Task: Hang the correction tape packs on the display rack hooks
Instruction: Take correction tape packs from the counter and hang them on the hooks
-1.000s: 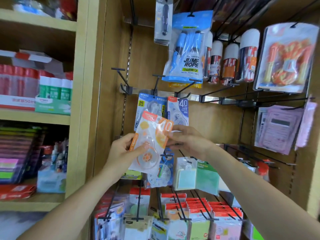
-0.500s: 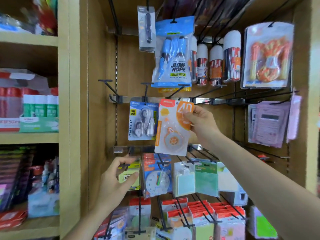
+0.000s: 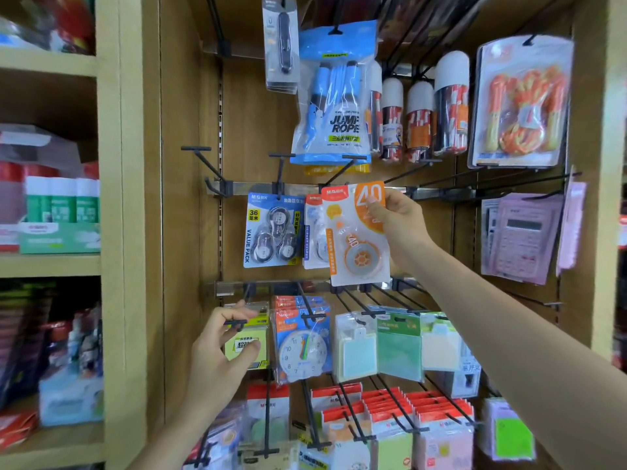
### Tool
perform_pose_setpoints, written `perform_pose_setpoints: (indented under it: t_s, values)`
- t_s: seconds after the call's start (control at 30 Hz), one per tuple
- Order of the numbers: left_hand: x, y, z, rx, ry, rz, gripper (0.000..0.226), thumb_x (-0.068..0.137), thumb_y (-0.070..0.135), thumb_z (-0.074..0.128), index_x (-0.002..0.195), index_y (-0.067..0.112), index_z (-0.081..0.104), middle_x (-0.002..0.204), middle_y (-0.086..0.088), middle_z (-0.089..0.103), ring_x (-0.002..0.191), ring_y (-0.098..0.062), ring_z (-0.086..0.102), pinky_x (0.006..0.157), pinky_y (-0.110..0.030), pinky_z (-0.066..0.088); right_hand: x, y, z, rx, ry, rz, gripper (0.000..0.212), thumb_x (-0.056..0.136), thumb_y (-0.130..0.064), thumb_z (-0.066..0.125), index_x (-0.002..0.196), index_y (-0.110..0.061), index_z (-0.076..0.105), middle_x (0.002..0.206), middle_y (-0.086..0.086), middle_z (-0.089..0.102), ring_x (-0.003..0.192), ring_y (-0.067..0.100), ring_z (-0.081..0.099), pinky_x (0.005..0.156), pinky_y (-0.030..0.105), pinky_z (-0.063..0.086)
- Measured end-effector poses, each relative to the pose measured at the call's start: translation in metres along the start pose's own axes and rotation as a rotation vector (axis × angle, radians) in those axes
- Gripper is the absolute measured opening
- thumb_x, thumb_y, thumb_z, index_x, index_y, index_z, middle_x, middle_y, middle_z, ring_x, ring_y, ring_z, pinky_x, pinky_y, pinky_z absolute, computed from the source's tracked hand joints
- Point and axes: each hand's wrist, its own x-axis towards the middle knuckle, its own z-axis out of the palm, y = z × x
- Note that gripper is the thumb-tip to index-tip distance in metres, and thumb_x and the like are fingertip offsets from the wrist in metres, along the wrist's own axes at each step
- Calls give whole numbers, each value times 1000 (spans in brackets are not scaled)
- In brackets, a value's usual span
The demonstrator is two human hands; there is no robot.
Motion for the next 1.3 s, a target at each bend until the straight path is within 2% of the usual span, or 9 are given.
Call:
perform_pose_setpoints:
  t_s: [0.17,0.33,0.57,0.83,0.97,1.03,1.13,1.23,1.3]
  values:
    - [1,0,-2,-24,-3,-1,38,74,7,67,92,39,59,112,4,71,134,-10,53,107,-43,49,2,2,4,38,-35,-14,20,94,-24,66,109,-11,68,97,2,77,88,19,75,77,35,61]
    - [-2,1,-1,-30,-12,-20,53,79,-19,67,101,29,62,115,6,70,134,-6,52,109,-40,47,8,3,15,39,42,29,21,96,-25,64,110,-10,69,98,2,75,90,18,72,85,36,59]
    - [-6,6,3,-35,-13,-23,42,72,5,64,111,20,61,120,9,67,133,-5,52,110,-38,43,6,7,31,45,202,-25,17,97,-25,63,105,-12,70,93,-2,74,87,13,71,76,25,59]
    - [-6,3,2,-22,-16,-20,48,72,2,65,115,23,60,121,5,66,132,-11,53,109,-36,41,14,18,33,-70,178,45,14,97,-27,62,104,-16,67,93,-3,70,87,13,68,70,23,53]
    - [-7,2,2,-11,-19,-12,55,77,-16,68,115,23,59,122,7,66,131,-12,54,110,-34,41,19,20,35,-122,165,75,24,98,-28,61,117,-13,64,107,2,69,87,10,64,68,20,50]
    - [-9,2,2,5,-26,-5,59,76,-17,69,116,26,58,124,7,65,132,-12,53,110,-35,41,17,26,35,-241,233,6,33,96,-27,64,125,-14,58,111,0,63,100,15,62,80,26,52]
    - [-10,0,0,39,-43,5,71,74,-18,70,118,36,56,129,9,63,134,-12,52,110,-35,40,-3,40,34,-511,319,-349,40,93,-26,65,131,-19,54,121,-2,56,110,12,52,90,29,47]
    - [-10,1,-2,61,-59,27,70,72,-6,69,120,42,54,133,10,61,135,-14,50,109,-34,40,-23,57,38,-794,67,-630,50,93,-34,61,141,-24,49,145,3,47,129,18,41,100,33,39]
    - [-10,0,-3,73,-66,23,68,71,-1,68,122,41,53,135,11,60,135,-13,50,109,-34,40,-26,66,41,-963,-58,-629,62,94,-45,56,150,-31,36,161,4,27,144,28,25,109,44,34]
